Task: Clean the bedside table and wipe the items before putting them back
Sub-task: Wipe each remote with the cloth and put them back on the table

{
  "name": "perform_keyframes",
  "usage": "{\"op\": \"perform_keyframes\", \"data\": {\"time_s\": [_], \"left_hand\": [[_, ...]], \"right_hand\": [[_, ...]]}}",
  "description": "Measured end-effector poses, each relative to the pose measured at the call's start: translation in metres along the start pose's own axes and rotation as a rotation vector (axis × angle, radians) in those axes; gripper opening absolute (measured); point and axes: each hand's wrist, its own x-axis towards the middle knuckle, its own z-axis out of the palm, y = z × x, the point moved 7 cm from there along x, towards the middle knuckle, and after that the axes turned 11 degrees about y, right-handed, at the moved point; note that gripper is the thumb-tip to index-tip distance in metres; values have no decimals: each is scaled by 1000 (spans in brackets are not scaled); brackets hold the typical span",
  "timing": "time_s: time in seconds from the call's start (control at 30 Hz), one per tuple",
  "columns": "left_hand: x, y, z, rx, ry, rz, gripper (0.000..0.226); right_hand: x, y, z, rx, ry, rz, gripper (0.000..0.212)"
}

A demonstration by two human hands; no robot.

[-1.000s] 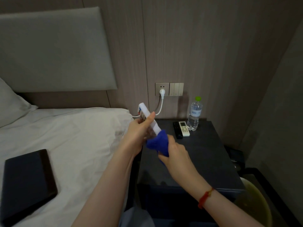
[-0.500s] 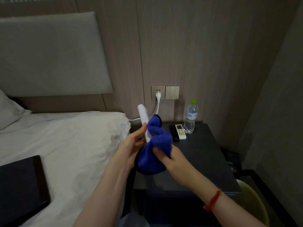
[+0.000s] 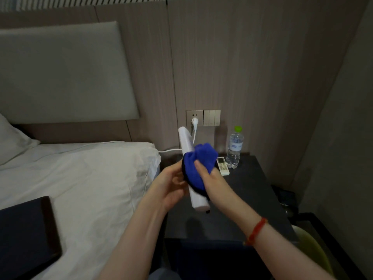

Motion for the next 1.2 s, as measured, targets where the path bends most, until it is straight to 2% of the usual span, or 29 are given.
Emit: {"op": "perform_keyframes", "data": {"time_s": [0.07,0.13,0.2,0.23,0.3,0.37,0.4,0.43,0.53,0.57,0.63,0.7,0.73,0.8,0.83,0.87,0.93,1.0,1.1,1.2], "left_hand": [[0,-5,-4,-31,-23,-6,19],[-1,-13,-7,-71,-46,-22,20],[1,-21,-5,-19,-33,-54,14],[3,-23,-3,2,-27,-73,20],[0,-19,2,64,-34,-46,20],[-5,-13,6,33,-63,-30,16],[-7,-10,5,39,-54,-27,16],[-5,-10,3,53,-32,-27,14],[3,-2,-10,80,130,-12,39],[3,2,-12,99,173,-3,36],[4,5,-16,99,232,11,18],[2,3,-16,93,268,21,22],[2,2,-17,111,291,48,27],[-1,5,-14,147,331,116,40],[-3,8,-12,139,345,134,42],[-3,11,-12,109,359,134,40],[-4,17,-14,36,374,103,28],[-4,20,-19,11,378,74,22],[-5,17,-20,11,340,27,22],[-3,10,-21,19,305,9,20]], "right_hand": [[-11,1,5,11,-6,-87,36],[-10,-14,8,-112,-34,-247,57],[1,-30,8,-280,-2,-388,62],[9,-35,7,-295,18,-388,60],[28,-38,1,-212,68,-286,49],[36,-32,-2,-85,94,-112,25],[36,-26,-3,-34,103,-24,20],[33,-18,-3,-4,102,42,21],[10,9,7,-2,30,91,20],[2,15,10,-19,10,82,19],[-13,23,13,-118,-23,71,24],[-21,26,11,-299,-17,71,45],[-23,26,8,-464,38,56,50],[-27,16,2,-956,221,-44,51],[-30,11,5,-1108,288,-111,52],[-32,8,7,-1121,343,-185,55],[-37,7,11,-952,333,-340,61],[-39,13,7,-643,218,-399,70],[-38,21,4,-261,81,-312,75],[-31,22,4,-115,61,-207,71]]}}
